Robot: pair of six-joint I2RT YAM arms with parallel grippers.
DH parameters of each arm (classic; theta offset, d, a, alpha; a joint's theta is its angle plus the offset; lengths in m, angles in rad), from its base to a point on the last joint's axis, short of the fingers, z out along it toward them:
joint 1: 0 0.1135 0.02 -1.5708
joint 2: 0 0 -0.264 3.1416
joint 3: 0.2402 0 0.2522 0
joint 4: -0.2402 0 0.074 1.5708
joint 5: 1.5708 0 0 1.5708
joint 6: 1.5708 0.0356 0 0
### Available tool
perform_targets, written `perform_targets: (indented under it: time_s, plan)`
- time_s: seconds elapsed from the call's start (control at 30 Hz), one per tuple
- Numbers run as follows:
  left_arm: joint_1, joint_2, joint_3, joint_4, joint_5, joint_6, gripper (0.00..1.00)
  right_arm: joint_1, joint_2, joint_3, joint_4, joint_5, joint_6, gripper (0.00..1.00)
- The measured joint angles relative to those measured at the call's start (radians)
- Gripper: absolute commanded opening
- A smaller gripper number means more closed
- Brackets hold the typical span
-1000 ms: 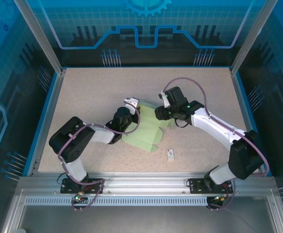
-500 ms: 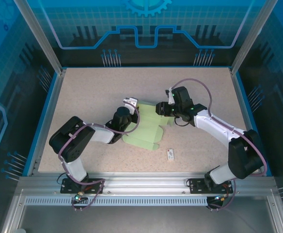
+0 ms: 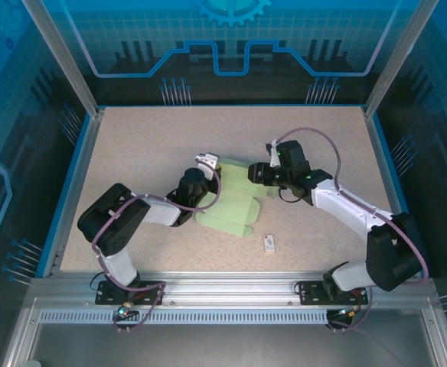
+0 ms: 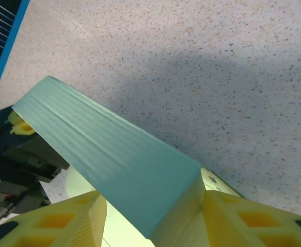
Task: Fold the paper box
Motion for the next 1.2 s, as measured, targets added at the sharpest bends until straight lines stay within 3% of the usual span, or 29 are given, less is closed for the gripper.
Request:
perform_targets:
  time_s: [0.27, 0.47, 0.67, 0.93, 1.2]
  plan:
    - [0.002, 0.0, 0.0, 0.0, 0.039, 0.001, 0.09, 0.008, -0.069, 0.022, -0.088, 0.063, -0.173, 0.65]
    - [0.023, 0.0, -0.019, 0.057, 0.142, 0.0, 0.1, -0.024, -0.083, 0.084, -0.103, 0.0, -0.321, 0.62]
    - [0.034, 0.01, -0.029, 0.089, 0.215, 0.001, 0.11, -0.105, 0.091, 0.251, -0.11, -0.153, -0.364, 0.61]
    - [0.032, 0.01, -0.028, 0.071, 0.269, 0.0, 0.13, -0.09, 0.335, 0.389, -0.126, -0.299, -0.365, 0.62]
    - [0.016, 0.01, -0.028, 0.002, 0.273, 0.0, 0.14, -0.062, 0.408, 0.432, -0.136, -0.377, -0.362, 0.63]
